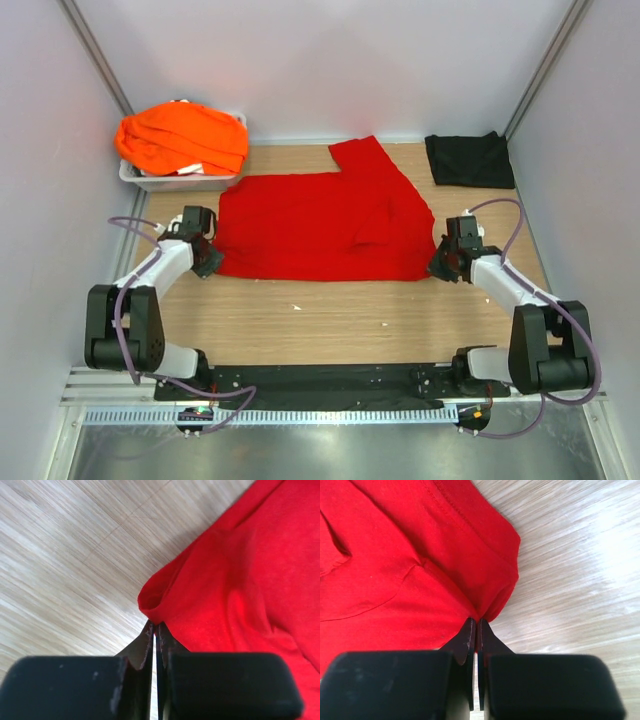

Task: Fold and stack the t-shirts
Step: Fold the tshirt

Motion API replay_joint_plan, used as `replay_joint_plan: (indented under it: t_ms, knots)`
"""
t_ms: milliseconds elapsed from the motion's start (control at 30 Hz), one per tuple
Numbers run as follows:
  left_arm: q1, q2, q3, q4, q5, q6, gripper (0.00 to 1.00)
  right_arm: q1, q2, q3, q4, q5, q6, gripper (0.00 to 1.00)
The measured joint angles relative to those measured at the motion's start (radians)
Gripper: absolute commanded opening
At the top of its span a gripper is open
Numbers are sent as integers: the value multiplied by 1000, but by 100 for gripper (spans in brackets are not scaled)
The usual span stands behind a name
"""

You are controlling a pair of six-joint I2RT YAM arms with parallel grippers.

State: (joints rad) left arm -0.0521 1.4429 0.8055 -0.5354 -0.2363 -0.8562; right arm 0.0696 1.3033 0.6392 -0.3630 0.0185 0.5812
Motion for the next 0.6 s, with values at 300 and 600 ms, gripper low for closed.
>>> replay_joint_plan:
  t_ms: [300, 600]
  knots:
    - [-2, -261, -43, -116, 5, -26, 7, 0, -156, -3, -85, 62, 18, 1]
    - [-2, -400, -82, -257, 93, -24, 73, -2, -230, -31, -160, 70, 56, 75]
